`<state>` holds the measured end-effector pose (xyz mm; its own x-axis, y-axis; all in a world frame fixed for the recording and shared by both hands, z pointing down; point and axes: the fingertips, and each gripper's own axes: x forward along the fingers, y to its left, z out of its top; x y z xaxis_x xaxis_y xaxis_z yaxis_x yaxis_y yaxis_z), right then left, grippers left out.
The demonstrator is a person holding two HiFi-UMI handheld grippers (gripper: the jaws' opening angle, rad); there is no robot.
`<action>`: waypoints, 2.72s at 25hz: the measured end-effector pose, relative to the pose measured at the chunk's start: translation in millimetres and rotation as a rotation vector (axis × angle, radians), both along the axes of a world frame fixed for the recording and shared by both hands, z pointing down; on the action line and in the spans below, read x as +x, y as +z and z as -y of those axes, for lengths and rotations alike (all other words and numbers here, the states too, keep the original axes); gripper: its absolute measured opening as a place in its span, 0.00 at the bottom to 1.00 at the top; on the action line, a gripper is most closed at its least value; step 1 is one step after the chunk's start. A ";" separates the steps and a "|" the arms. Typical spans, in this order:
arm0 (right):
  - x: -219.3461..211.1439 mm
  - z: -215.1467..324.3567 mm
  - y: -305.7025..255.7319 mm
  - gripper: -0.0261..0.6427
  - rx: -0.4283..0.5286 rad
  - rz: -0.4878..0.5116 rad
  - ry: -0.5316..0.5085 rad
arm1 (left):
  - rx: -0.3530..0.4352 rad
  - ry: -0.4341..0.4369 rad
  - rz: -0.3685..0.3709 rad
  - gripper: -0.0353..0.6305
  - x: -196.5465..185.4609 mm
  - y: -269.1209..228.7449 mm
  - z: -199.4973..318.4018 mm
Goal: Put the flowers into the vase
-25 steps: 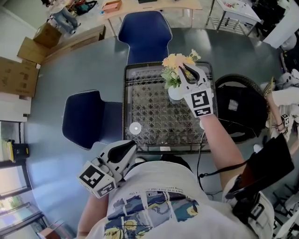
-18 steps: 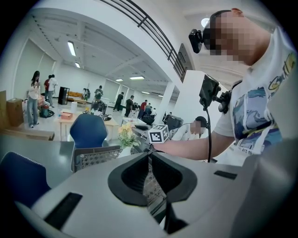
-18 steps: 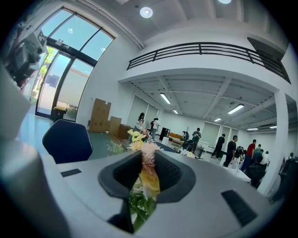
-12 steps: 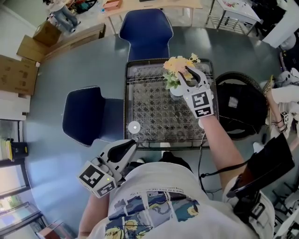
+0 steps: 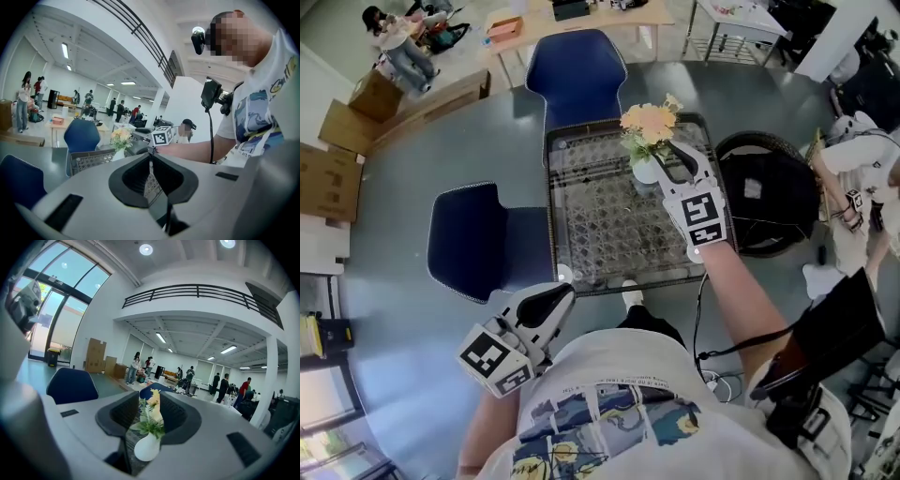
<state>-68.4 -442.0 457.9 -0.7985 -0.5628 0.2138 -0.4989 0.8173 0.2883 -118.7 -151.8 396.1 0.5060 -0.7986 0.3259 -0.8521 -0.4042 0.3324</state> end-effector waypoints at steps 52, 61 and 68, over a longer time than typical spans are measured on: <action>-38.2 -476.5 -2.3 0.06 -0.289 -0.087 -0.291 | 0.045 0.135 -0.016 0.07 -15.5 37.1 -247.6; -33.9 -476.6 -5.7 0.06 -0.282 -0.080 -0.296 | 0.042 0.153 -0.010 0.07 -9.1 36.1 -244.9; -28.5 -469.1 -1.8 0.06 -0.296 -0.073 -0.282 | 0.021 0.160 -0.008 0.07 -6.3 40.0 -237.5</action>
